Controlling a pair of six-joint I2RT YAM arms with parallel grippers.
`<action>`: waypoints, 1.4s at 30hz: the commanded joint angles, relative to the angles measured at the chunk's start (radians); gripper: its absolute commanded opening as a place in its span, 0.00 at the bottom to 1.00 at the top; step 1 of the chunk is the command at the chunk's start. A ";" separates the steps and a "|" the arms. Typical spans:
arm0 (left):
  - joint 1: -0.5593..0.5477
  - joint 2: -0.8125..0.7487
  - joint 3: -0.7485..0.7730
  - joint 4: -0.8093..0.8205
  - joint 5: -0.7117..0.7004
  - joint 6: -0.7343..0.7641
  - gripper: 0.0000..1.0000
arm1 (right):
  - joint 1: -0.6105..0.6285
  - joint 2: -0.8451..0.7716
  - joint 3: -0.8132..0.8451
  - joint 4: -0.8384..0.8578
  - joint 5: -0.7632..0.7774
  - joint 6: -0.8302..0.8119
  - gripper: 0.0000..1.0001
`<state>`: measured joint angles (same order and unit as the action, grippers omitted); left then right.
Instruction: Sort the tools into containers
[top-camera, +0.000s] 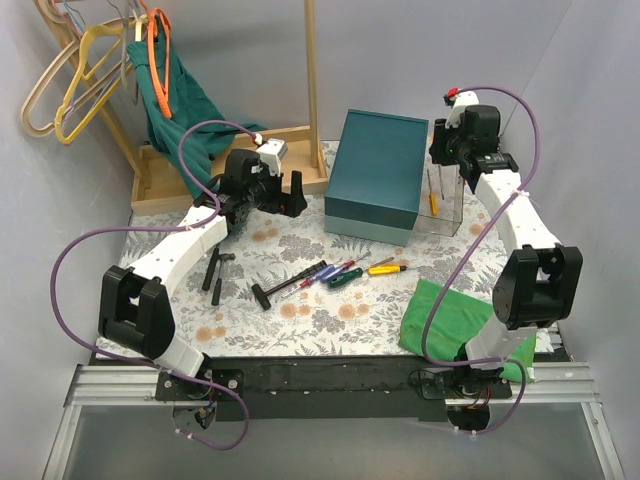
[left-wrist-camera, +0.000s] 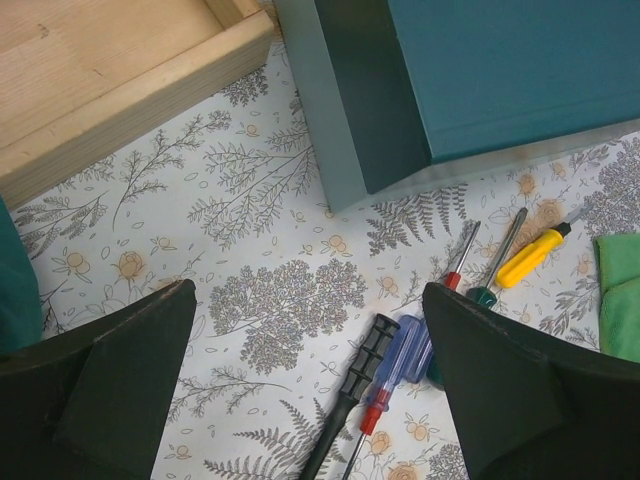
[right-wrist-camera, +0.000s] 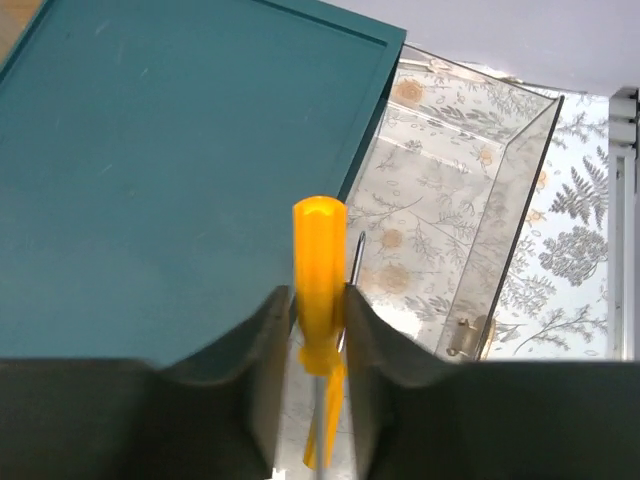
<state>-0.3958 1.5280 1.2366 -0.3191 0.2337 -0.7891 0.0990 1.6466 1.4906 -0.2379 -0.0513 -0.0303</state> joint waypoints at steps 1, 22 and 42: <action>-0.003 -0.052 -0.008 -0.014 -0.020 0.007 0.98 | -0.008 0.028 0.117 -0.012 0.024 0.007 0.47; -0.006 -0.095 -0.031 0.008 -0.010 0.005 0.98 | 0.447 -0.261 -0.386 -0.432 -0.434 -0.982 0.50; -0.018 -0.109 -0.049 -0.005 -0.039 0.045 0.98 | 0.403 -0.027 -0.510 -0.288 -0.110 -1.036 0.42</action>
<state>-0.4099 1.4631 1.1919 -0.3256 0.2157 -0.7616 0.5369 1.5951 0.9955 -0.5915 -0.2268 -1.0523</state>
